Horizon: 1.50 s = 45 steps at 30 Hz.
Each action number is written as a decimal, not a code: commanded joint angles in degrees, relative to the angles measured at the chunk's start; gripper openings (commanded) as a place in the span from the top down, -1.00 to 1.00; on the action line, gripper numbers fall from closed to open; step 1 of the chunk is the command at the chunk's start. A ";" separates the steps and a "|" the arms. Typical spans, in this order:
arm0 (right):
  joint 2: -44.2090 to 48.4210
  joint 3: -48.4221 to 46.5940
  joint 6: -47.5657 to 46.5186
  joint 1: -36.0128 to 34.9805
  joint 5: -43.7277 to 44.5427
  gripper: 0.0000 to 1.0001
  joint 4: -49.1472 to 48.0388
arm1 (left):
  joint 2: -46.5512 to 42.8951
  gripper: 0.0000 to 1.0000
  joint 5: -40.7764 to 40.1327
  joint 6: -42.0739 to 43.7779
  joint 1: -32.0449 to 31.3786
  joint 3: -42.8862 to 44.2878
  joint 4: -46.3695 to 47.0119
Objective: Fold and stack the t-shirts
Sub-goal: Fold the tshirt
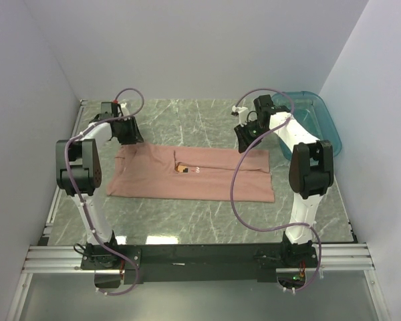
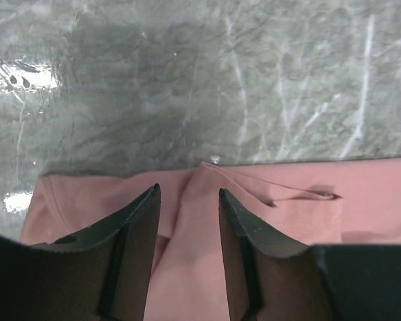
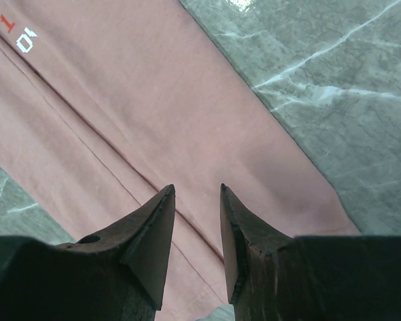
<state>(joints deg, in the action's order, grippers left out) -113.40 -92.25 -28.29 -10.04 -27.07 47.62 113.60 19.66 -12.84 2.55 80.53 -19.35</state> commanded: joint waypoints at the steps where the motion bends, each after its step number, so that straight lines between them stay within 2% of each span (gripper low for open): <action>1: 0.82 0.22 -0.01 -0.24 -1.85 0.18 0.29 | 2.49 0.10 0.99 2.38 -0.44 3.75 -3.32; 9: 0.55 0.14 -0.27 -0.15 -1.85 0.18 0.46 | 1.89 0.20 1.00 2.65 -0.96 3.23 -3.49; 12: 0.64 -0.12 -0.88 -0.15 -1.76 0.18 0.72 | -1.79 0.21 -3.38 1.42 -0.97 0.26 -1.40; 14: 0.29 -0.56 -2.11 -0.24 -3.24 0.18 1.42 | -8.81 0.08 -8.81 0.10 -0.88 -4.74 2.89; 16: -0.67 -1.97 -5.36 -0.59 -4.22 0.17 3.18 | -16.34 -0.03 -10.60 -2.79 -0.18 -8.53 5.37; 17: -1.03 -2.67 -6.85 -0.85 -5.09 0.16 3.88 | -18.92 -0.17 -11.13 -4.11 0.26 -12.73 7.29; 20: -4.01 -6.70 -13.26 -2.17 -4.57 0.13 7.22 | -29.11 -0.47 -10.35 -10.26 3.77 -20.12 10.73; 22: -6.72 -11.01 -18.01 -2.79 -4.66 0.11 10.72 | -36.56 -0.52 -5.63 -15.44 9.04 -27.33 12.58; 23: -7.35 -12.07 -18.98 -3.31 -4.57 0.10 11.18 | -39.05 -0.64 -4.73 -17.63 10.80 -32.06 12.76; 25: -8.67 -14.62 -22.23 -4.19 -4.92 0.10 12.50 | -45.71 -0.77 -5.07 -23.97 14.23 -36.04 9.70; 28: -9.90 -17.26 -22.77 -6.56 -4.92 0.09 12.85 | -52.57 -0.75 -6.91 -30.47 15.12 -42.37 4.01; 33: -8.42 -15.43 -17.43 -11.48 -6.33 0.09 7.08 | -60.24 -0.60 -7.45 -41.63 15.12 -50.99 -1.91; 35: -8.32 -15.15 -14.61 -12.63 -5.11 0.08 4.43 | -63.41 -0.55 -10.32 -43.14 15.21 -52.31 -3.49; 38: -12.79 -20.32 -10.22 -14.21 -6.06 0.07 3.89 | -64.12 -0.52 -12.18 -43.58 15.12 -50.92 -6.82; 42: -23.50 -36.23 -2.57 -16.31 -9.31 0.06 7.57 | -61.84 -0.52 -14.47 -44.55 15.21 -48.89 -11.49; 45: -26.42 -40.29 5.07 -17.64 -5.56 0.00 3.39 | -62.53 -0.53 -13.08 -44.90 15.12 -50.73 -11.06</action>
<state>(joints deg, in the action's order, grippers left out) -137.03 -128.51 -32.75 -26.55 -34.02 53.49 51.64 7.31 -55.70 17.76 29.32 -28.62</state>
